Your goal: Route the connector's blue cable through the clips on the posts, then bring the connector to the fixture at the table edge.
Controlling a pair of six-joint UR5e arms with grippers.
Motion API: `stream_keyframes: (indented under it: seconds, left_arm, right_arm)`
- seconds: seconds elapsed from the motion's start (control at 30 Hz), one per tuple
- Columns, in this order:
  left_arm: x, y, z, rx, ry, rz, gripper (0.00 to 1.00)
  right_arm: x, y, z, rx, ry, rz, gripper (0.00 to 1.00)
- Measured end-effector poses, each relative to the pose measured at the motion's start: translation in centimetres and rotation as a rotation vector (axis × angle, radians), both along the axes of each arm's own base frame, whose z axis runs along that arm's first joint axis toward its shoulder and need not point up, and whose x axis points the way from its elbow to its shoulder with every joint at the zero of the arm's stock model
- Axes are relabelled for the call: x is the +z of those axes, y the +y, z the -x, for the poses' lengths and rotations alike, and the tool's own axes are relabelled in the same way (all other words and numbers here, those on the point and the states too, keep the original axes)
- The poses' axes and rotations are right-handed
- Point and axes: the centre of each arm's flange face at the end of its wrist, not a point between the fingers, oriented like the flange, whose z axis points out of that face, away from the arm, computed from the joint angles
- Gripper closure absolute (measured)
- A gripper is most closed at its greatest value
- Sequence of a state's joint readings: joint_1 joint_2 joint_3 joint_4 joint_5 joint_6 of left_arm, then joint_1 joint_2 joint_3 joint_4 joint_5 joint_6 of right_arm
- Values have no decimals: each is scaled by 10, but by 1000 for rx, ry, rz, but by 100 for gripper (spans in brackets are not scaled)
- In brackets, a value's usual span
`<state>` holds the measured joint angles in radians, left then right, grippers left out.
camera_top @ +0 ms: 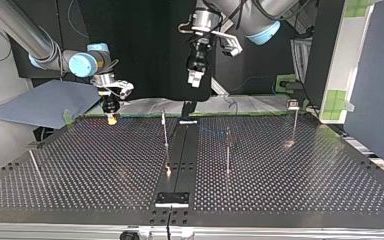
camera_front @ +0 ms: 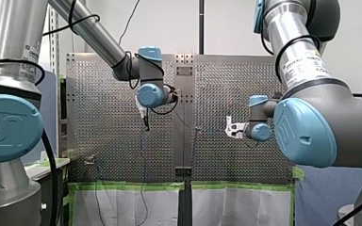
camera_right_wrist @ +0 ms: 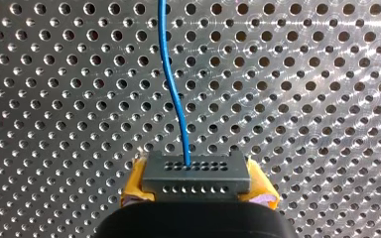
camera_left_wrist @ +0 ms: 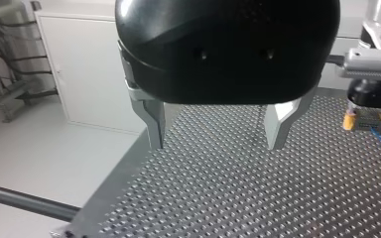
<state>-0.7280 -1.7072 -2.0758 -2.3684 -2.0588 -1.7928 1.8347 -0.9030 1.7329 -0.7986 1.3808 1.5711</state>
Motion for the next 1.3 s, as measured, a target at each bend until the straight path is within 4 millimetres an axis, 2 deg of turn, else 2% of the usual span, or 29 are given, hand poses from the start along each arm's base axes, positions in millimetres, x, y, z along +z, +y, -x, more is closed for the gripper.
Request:
stream_keyframes:
  seconds: [0.17, 0.27, 0.93, 1.1, 1.3]
  left_arm:
    - [2, 11, 12, 0, -5, 6, 0]
    - [-4, 17, 20, -1, 6, -3, 0]
    - [-69, 62, 64, 15, 119, -105, 0]
    - [-86, 75, 78, 16, 153, -138, 0]
    - [-104, 91, 97, 13, 196, -179, 0]
  right_arm:
    - [0, 0, 0, 1, 0, 0, 100]
    - [0, 0, 0, 1, 0, 1, 100]
    - [3, -4, 0, -1, -1, 7, 100]
    - [13, -10, 7, -32, 2, 7, 100]
    - [38, -11, 18, -84, -7, 2, 100]
